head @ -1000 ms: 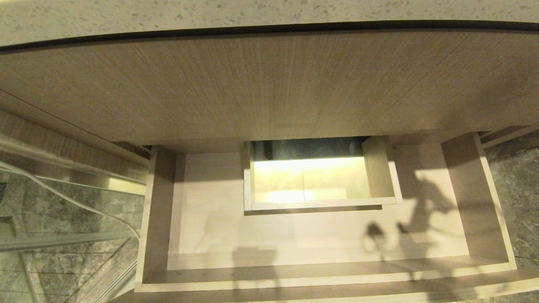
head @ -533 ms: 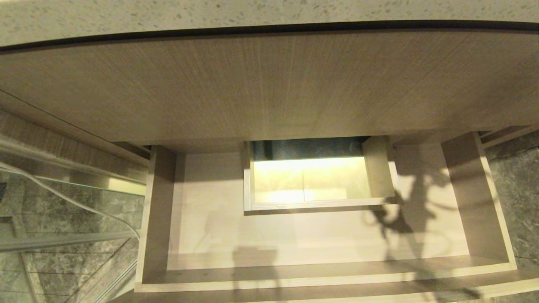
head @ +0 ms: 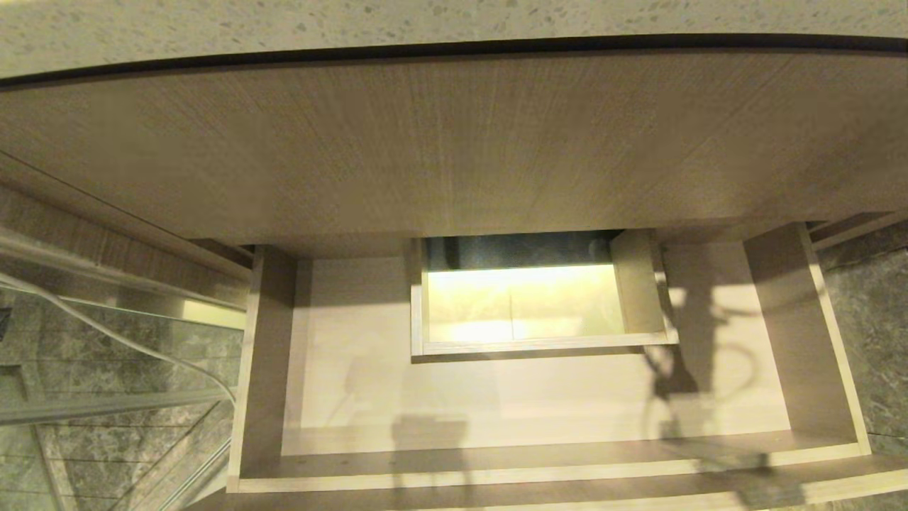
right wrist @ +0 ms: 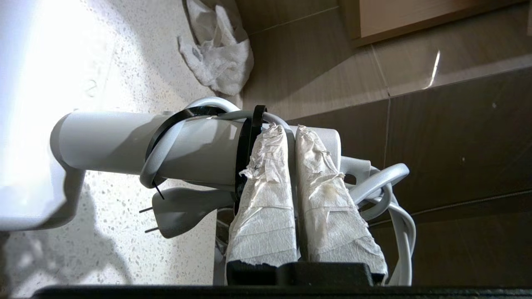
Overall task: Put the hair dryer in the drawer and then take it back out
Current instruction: Place it on the countertop
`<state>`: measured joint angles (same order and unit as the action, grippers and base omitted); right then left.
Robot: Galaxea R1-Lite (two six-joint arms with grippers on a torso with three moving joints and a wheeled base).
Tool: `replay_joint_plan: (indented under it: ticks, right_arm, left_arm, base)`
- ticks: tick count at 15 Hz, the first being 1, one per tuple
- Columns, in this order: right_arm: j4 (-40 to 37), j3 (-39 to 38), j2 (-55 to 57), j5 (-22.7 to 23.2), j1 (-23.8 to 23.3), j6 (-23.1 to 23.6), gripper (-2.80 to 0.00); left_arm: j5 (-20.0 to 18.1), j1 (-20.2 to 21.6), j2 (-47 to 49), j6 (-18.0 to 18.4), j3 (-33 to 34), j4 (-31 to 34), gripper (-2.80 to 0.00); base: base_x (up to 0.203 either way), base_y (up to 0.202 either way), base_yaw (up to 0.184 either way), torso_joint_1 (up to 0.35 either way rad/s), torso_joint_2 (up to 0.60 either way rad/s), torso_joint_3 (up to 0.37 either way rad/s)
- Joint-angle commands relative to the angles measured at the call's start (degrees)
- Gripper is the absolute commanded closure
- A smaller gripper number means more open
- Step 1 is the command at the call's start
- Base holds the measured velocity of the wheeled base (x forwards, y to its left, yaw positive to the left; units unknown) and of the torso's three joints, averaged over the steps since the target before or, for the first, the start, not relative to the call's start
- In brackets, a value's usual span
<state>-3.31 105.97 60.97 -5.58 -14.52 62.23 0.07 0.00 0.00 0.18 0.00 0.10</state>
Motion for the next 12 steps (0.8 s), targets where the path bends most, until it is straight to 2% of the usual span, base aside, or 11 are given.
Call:
replay_joint_plan:
  ticks: [1, 12]
  right_arm:
    - [-0.6, 0.5, 2.0, 0.0, 0.0, 0.3, 0.0]
    - [-0.6, 1.0, 7.3, -0.5, 0.1, 0.4, 0.0]
  left_arm:
    - [0.0, 0.0, 0.0, 0.0, 0.0, 0.0, 0.0]
    - [0.0, 0.0, 0.0, 0.0, 0.0, 0.0, 0.0]
  base:
    - [0.0, 0.0, 0.0, 0.0, 0.0, 0.0]
    - [0.0, 0.0, 0.0, 0.0, 0.0, 0.0]
